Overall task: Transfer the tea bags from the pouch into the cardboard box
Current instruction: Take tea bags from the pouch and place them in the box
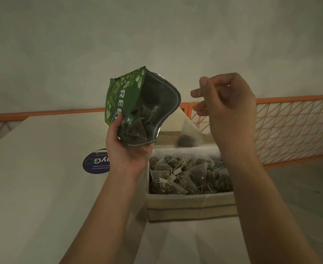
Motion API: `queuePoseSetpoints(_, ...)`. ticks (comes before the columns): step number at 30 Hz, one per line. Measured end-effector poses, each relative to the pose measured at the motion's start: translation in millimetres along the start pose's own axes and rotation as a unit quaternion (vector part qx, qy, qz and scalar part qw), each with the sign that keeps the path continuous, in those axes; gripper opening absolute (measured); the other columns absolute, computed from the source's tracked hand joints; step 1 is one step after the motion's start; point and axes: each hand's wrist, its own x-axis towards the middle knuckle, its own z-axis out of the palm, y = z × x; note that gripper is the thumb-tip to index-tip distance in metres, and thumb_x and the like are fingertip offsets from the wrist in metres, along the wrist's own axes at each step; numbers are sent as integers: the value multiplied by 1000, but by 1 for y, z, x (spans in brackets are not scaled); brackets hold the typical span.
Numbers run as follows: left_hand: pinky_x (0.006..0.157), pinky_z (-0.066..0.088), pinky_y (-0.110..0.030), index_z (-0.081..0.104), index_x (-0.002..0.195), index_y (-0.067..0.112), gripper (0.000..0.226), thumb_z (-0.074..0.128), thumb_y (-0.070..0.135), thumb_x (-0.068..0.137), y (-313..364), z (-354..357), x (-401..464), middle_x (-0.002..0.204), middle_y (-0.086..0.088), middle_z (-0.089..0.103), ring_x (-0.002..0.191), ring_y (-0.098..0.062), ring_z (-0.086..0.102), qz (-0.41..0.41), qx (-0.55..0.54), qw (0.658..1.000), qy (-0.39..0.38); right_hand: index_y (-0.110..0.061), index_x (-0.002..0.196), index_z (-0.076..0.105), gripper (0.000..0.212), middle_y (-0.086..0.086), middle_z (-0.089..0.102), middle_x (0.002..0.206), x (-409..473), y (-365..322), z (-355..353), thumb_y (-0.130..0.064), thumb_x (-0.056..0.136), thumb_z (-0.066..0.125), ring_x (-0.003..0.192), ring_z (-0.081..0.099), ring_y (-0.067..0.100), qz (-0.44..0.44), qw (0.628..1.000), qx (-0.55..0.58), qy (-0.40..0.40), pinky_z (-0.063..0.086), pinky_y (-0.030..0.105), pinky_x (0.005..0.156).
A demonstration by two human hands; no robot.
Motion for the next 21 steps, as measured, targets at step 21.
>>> queuePoseSetpoints(21,81,59,-32,61,135,15,48,55,41,95,-7,3,-1,136,-13,64,118,-30,64,-30,-16,999,-9,-36,108,71,25,-7,69,109,-40,89,-48,-47,91,56,98,59,13,162,779,-497,-346,45,35,97)
